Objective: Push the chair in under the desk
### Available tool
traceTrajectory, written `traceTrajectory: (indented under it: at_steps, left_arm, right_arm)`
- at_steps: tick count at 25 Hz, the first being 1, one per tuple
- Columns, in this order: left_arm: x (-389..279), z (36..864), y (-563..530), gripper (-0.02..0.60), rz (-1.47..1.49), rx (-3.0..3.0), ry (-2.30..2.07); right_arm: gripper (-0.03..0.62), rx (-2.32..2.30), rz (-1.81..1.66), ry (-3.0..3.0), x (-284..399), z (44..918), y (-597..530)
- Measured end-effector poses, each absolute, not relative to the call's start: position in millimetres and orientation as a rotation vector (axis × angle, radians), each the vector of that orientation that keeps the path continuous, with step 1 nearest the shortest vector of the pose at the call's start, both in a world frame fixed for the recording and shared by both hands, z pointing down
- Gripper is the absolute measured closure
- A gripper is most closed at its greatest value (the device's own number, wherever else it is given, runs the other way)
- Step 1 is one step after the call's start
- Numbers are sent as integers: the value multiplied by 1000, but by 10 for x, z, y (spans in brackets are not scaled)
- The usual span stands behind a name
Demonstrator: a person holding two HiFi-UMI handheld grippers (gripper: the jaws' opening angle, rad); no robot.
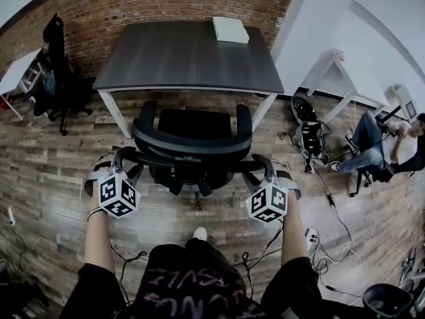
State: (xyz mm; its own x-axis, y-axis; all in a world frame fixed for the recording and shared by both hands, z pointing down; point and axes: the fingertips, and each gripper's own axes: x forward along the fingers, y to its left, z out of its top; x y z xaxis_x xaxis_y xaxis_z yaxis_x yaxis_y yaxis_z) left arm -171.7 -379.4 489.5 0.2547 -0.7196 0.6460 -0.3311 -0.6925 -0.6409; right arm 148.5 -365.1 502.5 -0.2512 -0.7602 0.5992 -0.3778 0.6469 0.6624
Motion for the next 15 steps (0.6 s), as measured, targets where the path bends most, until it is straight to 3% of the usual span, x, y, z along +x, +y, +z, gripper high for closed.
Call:
traceTrajectory:
  at_steps: [15]
  left_arm:
    - [-1495, 4897, -4372, 362, -1399, -2173, 1007]
  right_arm:
    - [353, 890, -522, -1893, 1715, 5021, -4319]
